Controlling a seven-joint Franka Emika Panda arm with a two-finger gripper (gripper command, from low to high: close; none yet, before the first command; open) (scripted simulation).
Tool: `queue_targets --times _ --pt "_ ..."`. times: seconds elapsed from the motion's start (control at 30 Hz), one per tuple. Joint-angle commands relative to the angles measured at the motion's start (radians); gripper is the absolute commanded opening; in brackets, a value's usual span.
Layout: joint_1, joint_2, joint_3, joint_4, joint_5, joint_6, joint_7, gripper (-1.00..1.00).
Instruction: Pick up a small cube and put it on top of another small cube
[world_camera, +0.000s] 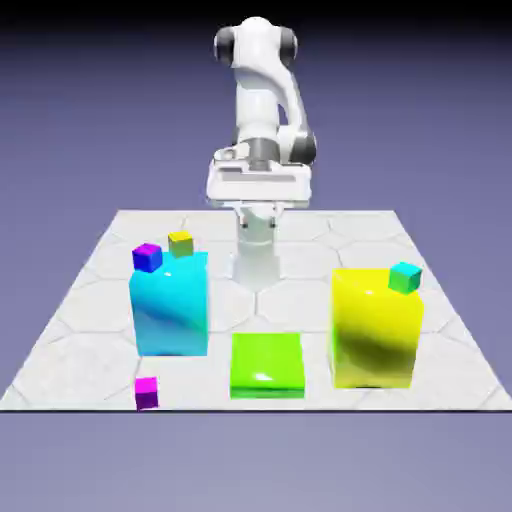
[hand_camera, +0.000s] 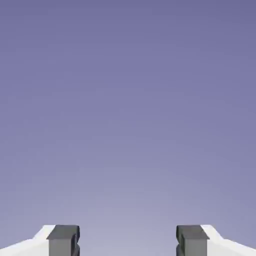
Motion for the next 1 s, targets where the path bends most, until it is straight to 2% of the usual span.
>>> queue_targets --times 0.0,0.97 --pt "0.005 0.021 -0.014 0.014 0.015 -0.016 -0.044 0.0" --pt "0.141 0.641 -0.418 0.429 0.437 -0.476 -1.305 0.0"
